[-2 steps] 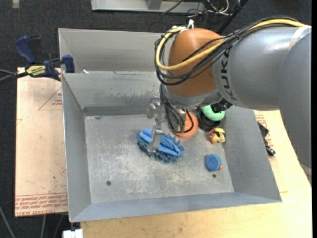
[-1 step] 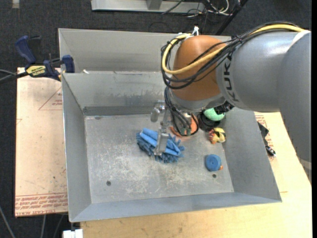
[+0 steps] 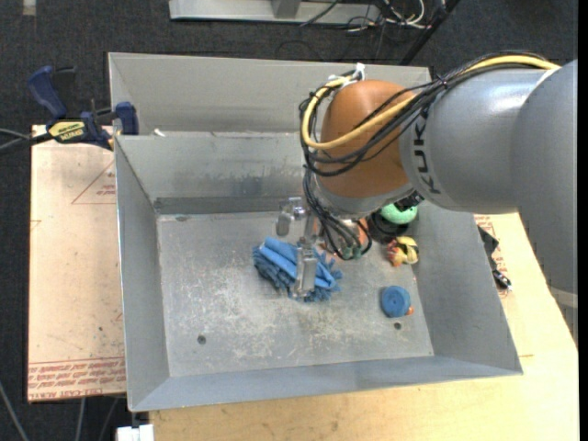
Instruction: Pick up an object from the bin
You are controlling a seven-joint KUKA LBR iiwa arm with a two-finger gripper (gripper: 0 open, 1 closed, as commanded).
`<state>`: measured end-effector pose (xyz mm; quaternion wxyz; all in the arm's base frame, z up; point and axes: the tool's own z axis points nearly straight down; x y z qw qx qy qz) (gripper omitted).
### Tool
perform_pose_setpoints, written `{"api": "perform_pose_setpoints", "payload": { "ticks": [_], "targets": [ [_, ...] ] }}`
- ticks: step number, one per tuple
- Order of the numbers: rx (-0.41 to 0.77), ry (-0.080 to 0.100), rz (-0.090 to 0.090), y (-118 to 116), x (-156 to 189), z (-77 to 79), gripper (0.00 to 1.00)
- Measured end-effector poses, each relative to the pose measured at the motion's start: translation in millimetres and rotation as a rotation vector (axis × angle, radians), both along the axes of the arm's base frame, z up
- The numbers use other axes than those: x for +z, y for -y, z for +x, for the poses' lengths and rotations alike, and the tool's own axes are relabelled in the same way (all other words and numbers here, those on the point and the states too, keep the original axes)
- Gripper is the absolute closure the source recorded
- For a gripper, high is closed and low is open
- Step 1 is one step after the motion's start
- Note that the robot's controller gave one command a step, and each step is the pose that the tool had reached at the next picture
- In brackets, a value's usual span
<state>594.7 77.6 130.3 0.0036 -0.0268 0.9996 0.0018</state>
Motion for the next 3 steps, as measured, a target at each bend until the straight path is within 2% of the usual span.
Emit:
{"api": "perform_pose_setpoints", "payload": {
  "ticks": [1, 2, 3],
  "targets": [
    [-0.334, 0.003, 0.005, -2, -38, -1.9, 1.00],
    [-0.334, 0.003, 0.005, -2, -38, -1.8, 1.00],
    [-0.330, 0.012, 0.008, 6, 129, 11.1, 1.00]
  ]
}}
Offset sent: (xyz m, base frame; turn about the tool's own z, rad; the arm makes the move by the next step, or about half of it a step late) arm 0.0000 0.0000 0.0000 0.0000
